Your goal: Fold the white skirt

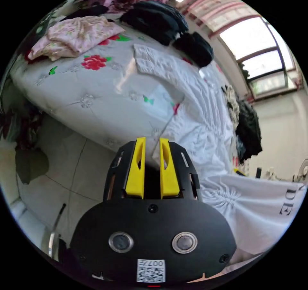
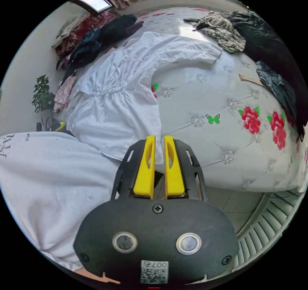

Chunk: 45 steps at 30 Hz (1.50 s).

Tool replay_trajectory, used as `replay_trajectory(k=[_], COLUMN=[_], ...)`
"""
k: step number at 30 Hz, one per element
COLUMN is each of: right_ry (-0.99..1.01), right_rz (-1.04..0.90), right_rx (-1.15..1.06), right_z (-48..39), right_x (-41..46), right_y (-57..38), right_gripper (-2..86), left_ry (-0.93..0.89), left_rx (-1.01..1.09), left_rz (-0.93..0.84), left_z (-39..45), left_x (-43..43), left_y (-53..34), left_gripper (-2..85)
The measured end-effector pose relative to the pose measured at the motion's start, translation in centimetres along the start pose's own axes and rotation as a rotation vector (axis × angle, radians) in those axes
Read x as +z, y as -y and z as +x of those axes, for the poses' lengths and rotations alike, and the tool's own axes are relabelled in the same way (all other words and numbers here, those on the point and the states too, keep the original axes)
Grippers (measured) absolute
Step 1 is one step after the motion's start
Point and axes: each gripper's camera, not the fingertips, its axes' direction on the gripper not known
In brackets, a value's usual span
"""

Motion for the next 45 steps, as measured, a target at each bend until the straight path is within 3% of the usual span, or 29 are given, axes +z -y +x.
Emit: replay_trajectory(k=[4, 8, 13, 17, 20, 26, 28, 31, 33, 34, 41, 45], right_ry=[0.108, 0.162, 0.218, 0.234, 0.238, 0.251, 0.29, 0.364, 0.408, 0.434, 0.429, 0.426], right_rz=[0.103, 0.157, 0.199, 0.215, 0.262, 0.383, 0.448, 0.527, 0.563, 0.586, 0.571, 0.599], right_rx=[0.059, 0.015, -0.002, 0.042, 0.1, 0.243, 0.315, 0.423, 0.503, 0.553, 0.7, 0.817], right_z=[-2.1, -6.7, -10.1, -9.0, -6.9, -0.9, 2.2, 6.2, 8.7, 10.2, 16.5, 18.8], right_x=[-1.9, -2.4, -3.3, -4.4, -6.1, -9.5, -10.0, -9.4, -8.5, -7.9, -3.5, -0.7], right_y=[1.8, 3.6, 4.2, 3.4, 2.3, 1.3, 1.2, 1.2, 1.2, 1.2, 4.5, 6.8], right_gripper=[5.3, 6.2, 6.6, 6.3, 6.3, 7.2, 7.5, 7.9, 8.2, 8.4, 9.4, 7.7], left_ry=[-0.125, -0.142, -0.276, -0.403, -0.456, -0.525, -0.513, -0.4, -0.324, -0.32, -0.284, -0.155], left_rx=[-0.136, -0.212, -0.517, -0.59, -0.443, 0.327, 0.606, 0.778, 0.762, 0.742, 0.7, 0.608], left_rz=[0.102, 0.096, 0.233, 0.238, 0.32, 0.361, 0.227, -0.069, -0.3, -0.333, -0.143, -0.106], left_z=[-4.3, -6.1, -9.4, -10.1, -6.7, 13.7, 22.4, 29.5, 30.9, 30.9, 29.0, 26.0], left_x=[0.3, 3.5, 5.2, 7.2, 6.0, 1.3, 4.5, 14.6, 21.2, 23.0, 18.6, 17.4], left_y=[7.2, 13.9, 17.1, 17.6, 18.8, 20.7, 18.9, 15.2, 13.1, 11.9, 8.7, 7.4], left_gripper=[11.2, 12.4, 8.2, 0.5, -0.6, -0.1, 2.3, 9.7, 11.6, 11.7, 11.3, 11.0])
